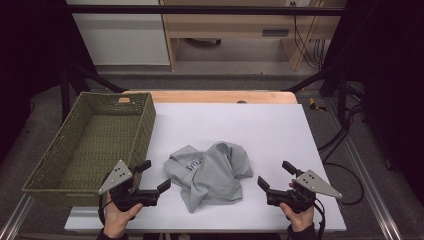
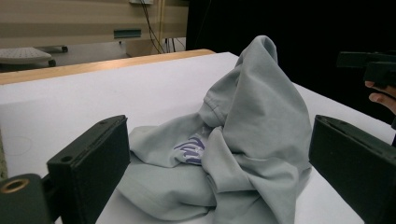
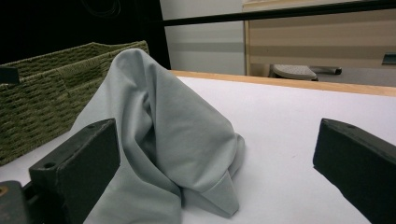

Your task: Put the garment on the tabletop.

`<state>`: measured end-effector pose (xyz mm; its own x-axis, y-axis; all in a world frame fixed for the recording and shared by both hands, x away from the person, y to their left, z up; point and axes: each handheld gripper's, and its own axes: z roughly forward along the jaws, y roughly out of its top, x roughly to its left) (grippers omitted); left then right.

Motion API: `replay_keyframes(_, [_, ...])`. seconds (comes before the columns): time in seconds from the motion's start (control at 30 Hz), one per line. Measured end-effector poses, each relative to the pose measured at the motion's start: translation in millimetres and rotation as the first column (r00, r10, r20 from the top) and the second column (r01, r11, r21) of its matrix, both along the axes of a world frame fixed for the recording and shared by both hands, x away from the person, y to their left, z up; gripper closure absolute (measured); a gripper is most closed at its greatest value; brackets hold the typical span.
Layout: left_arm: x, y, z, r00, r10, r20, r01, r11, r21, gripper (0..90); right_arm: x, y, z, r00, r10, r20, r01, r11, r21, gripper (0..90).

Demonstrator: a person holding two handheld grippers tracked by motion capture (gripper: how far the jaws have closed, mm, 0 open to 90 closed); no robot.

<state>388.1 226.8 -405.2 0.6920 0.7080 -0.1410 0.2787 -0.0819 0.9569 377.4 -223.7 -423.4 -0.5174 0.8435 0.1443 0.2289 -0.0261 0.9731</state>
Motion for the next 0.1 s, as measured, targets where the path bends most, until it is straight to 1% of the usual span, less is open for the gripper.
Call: replay_keyframes(0.1, [1.0, 3.5, 0.5, 1.0, 0.008, -0.005, -0.009, 0.9998, -0.016, 5.0, 0.9, -1.1, -0.5, 1.0, 0.004, 0.002, -0.003, 1.0, -0.008, 0.9])
